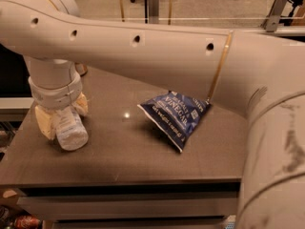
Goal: Pick blue plastic bottle
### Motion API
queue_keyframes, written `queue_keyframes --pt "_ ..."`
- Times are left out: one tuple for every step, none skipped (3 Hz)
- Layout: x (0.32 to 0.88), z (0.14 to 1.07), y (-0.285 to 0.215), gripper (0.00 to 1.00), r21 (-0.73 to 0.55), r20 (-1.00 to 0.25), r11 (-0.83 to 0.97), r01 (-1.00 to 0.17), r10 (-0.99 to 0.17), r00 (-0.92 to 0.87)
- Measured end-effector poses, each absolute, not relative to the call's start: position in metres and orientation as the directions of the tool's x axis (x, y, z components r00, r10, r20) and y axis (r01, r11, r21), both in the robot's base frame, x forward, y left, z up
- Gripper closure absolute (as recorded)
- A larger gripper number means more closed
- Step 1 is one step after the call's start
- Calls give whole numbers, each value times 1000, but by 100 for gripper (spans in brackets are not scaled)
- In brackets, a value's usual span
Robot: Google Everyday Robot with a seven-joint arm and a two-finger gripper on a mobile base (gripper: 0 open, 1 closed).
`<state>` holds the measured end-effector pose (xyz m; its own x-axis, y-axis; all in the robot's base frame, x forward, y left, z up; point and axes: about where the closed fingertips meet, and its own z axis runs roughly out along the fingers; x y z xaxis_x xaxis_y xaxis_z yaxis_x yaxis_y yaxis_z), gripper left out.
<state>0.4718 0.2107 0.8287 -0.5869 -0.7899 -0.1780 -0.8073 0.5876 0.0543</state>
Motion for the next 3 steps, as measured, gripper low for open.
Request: queue_keyframes --pt "475 828 208 62 46 -180 603 -796 -779 -601" --pt "479 837 201 87 28 -185 613 -790 -773 -607" --pt "482 855 195 100 2 -202 609 -793 -777 -597"
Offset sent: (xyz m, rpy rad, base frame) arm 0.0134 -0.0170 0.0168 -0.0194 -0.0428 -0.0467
